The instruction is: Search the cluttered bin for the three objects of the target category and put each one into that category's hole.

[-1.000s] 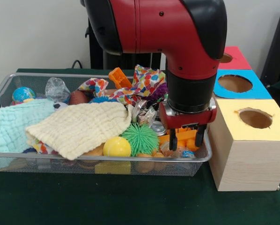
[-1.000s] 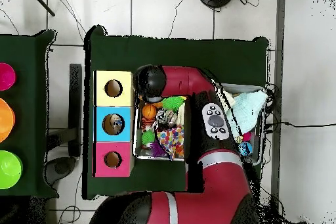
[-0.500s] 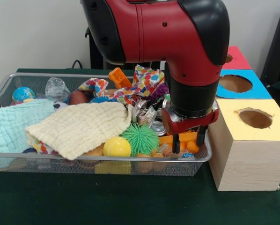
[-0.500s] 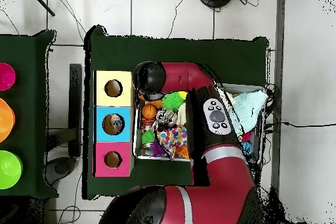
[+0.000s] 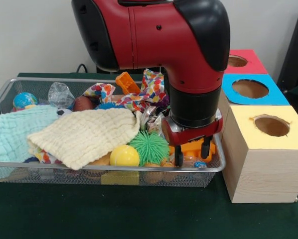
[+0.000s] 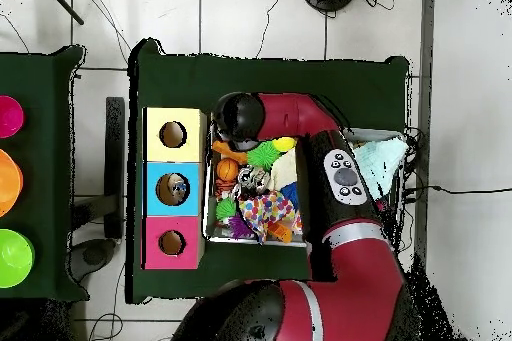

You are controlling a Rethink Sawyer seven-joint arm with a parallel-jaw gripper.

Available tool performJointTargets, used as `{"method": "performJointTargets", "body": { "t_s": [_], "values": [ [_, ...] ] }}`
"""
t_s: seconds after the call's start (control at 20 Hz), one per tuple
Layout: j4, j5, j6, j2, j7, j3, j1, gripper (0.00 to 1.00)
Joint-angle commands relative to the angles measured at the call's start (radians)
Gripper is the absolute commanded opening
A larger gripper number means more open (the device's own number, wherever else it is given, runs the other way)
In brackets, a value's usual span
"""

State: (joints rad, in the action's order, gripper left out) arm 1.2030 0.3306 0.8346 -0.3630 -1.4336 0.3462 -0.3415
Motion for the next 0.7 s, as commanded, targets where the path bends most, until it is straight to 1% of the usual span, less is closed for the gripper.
{"method": "performJointTargets", "body": {
  "t_s": [0.05, 0.25, 0.55, 0.7],
  "values": [
    [0.016, 0.064, 0.091, 0.008, 0.294, 0.092, -0.045, 1.00],
    [-0.007, 0.078, 0.114, 0.020, 0.300, 0.106, -0.052, 1.00],
    [0.013, 0.109, 0.080, 0.042, 0.285, 0.120, -0.055, 1.00],
    [0.013, 0.132, 0.040, 0.079, 0.277, 0.122, -0.058, 1.00]
  ]
}}
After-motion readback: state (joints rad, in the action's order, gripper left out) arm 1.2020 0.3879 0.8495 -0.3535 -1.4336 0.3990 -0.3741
